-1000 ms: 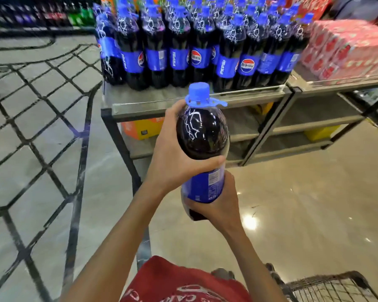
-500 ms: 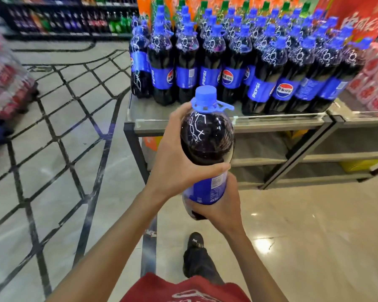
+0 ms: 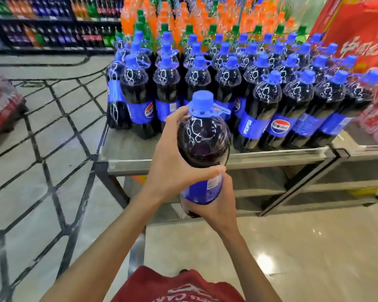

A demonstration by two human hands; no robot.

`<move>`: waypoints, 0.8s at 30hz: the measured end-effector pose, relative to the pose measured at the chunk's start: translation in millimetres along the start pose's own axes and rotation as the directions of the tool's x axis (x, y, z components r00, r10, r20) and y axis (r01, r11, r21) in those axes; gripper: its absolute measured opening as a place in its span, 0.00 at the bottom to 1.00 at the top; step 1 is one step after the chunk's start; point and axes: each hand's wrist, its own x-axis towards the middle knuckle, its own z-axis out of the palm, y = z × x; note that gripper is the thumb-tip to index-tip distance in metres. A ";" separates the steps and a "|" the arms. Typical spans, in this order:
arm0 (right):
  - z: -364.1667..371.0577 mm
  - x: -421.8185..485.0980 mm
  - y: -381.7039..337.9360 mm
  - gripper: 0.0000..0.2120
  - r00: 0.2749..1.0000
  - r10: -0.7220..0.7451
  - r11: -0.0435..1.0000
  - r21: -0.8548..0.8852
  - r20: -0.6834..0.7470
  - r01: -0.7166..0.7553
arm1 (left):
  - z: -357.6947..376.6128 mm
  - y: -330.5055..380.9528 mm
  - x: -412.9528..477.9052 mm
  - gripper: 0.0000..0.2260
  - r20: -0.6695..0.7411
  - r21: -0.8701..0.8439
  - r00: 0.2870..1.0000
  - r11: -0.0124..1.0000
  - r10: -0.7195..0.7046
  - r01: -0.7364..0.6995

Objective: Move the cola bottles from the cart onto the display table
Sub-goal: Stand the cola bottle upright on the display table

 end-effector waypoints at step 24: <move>12.6 204.9 46.6 0.49 0.941 0.139 0.968 -0.160 -0.308 -0.195 | 55.2 -112.8 205.8 0.49 0.256 -0.059 0.950 0.984 0.177 -0.167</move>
